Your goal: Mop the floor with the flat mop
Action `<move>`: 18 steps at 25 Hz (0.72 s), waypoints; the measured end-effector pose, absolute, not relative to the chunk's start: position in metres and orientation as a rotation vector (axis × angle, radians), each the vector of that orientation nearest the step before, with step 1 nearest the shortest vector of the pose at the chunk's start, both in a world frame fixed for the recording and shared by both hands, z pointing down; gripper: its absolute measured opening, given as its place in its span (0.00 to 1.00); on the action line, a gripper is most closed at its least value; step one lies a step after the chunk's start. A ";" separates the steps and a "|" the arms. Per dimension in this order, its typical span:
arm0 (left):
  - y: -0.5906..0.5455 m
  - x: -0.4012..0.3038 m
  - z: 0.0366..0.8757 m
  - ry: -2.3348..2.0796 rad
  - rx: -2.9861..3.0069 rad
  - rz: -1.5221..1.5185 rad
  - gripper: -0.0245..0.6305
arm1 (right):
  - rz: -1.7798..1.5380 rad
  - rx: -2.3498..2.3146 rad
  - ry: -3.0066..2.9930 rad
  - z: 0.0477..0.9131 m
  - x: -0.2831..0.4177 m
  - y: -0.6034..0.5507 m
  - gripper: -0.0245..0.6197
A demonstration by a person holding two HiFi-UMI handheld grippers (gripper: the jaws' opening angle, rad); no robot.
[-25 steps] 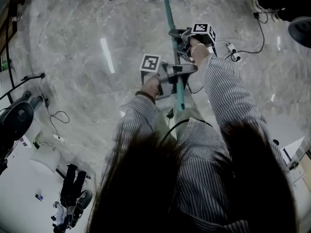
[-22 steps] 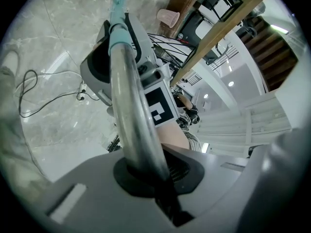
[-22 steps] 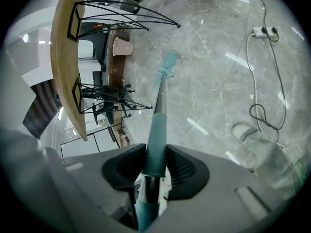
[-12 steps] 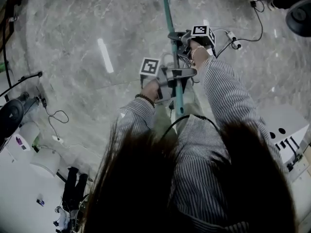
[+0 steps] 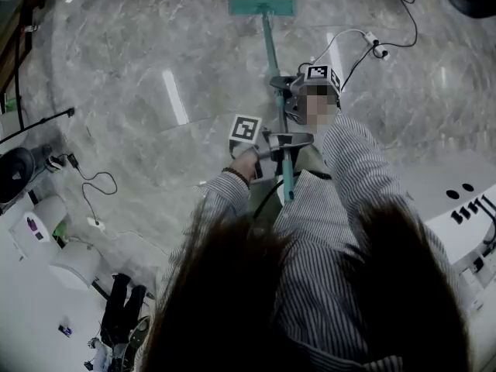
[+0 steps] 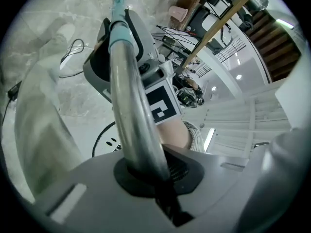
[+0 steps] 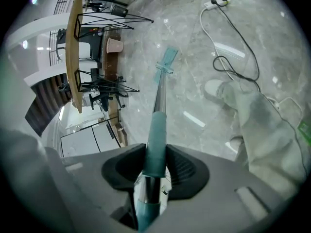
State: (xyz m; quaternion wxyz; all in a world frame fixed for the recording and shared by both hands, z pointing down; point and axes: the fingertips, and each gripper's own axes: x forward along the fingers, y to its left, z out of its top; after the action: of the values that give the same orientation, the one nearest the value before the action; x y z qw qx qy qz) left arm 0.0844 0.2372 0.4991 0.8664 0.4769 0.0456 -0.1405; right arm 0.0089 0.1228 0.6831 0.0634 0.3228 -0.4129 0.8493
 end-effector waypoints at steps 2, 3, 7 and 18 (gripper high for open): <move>0.274 0.079 0.496 0.110 0.988 -0.272 0.05 | 2.572 0.982 -1.238 0.681 0.004 0.159 0.24; 0.295 0.076 0.491 0.120 0.984 -0.263 0.05 | 2.570 0.982 -1.238 0.678 0.001 0.180 0.24; 0.379 0.066 0.471 0.165 0.947 -0.219 0.05 | 2.590 0.980 -1.196 0.661 -0.010 0.266 0.24; 0.472 0.071 0.432 0.204 0.864 -0.295 0.05 | 2.635 0.957 -1.128 0.635 -0.006 0.376 0.24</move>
State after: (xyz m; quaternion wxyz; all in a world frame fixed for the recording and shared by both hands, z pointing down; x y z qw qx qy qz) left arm 0.0708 0.4723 0.4323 0.8927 0.4162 0.0984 -0.1421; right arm -0.0060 0.3756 0.6353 0.0600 0.3161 -0.3726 0.8704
